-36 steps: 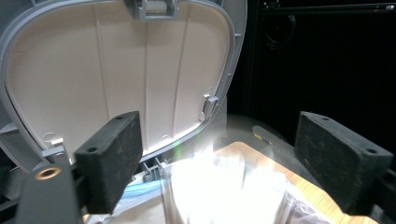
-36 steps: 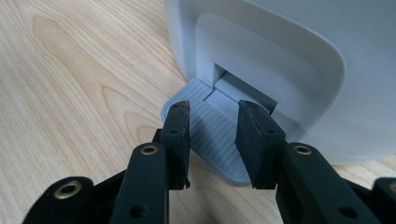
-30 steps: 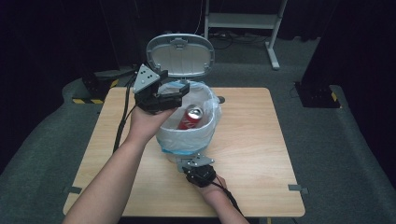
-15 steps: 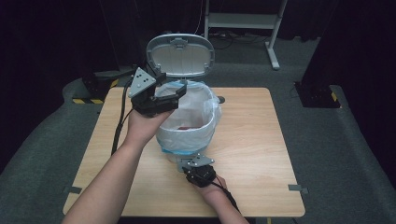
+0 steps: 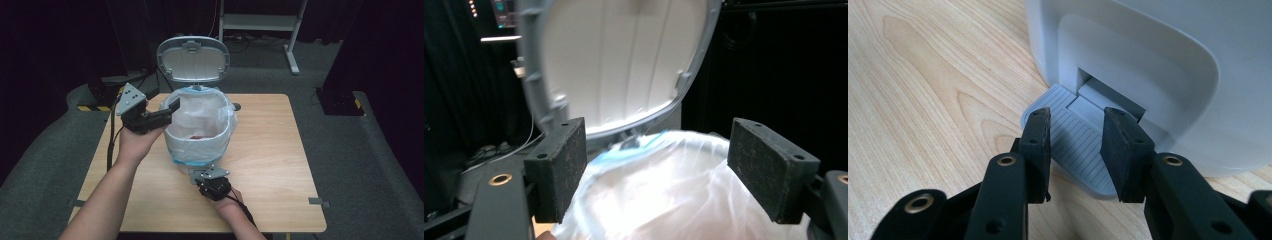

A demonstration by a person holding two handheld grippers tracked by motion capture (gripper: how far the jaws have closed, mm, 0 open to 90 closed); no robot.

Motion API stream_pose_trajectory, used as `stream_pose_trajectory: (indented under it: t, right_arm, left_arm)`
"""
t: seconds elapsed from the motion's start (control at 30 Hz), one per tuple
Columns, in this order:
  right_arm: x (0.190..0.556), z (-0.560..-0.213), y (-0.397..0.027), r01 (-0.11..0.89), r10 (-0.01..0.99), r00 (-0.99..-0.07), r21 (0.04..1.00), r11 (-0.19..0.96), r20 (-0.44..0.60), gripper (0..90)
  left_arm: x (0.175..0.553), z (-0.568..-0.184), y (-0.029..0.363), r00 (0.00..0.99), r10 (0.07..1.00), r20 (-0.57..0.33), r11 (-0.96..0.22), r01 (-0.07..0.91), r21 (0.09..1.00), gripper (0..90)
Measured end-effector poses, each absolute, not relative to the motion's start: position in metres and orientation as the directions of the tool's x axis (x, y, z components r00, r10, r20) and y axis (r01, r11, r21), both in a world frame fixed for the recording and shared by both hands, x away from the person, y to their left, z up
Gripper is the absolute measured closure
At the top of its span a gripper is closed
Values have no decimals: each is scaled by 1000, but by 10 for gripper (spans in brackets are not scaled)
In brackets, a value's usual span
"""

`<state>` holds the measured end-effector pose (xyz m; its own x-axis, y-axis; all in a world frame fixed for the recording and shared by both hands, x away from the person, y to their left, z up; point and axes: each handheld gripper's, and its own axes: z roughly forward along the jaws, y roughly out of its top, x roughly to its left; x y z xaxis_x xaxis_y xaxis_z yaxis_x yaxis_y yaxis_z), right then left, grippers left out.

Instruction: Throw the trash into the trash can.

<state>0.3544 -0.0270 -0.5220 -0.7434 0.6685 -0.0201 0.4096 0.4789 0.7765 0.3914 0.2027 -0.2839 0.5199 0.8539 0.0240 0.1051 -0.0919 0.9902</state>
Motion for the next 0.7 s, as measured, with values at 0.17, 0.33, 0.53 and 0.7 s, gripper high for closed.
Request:
stream_pose_trajectory:
  t: [0.17, 0.33, 0.53, 0.7]
  right_arm:
    - [354, -522, -27, 410, 669, -743, 776, 479, -20, 643]
    - [354, -522, -27, 409, 669, -743, 777, 479, -21, 644]
    - [354, -522, -27, 411, 670, -742, 776, 478, -20, 644]
    - [354, -522, -27, 411, 670, -742, 776, 478, -19, 644]
  left_arm:
    - [382, -292, 224, 500, 866, 14, -81, 113, 990, 240]
    - [373, -300, 239, 493, 870, 8, -77, 119, 990, 240]
    - [361, -315, 252, 494, 870, 14, -91, 132, 987, 241]
    - [353, -331, 263, 485, 875, 8, -94, 152, 984, 244]
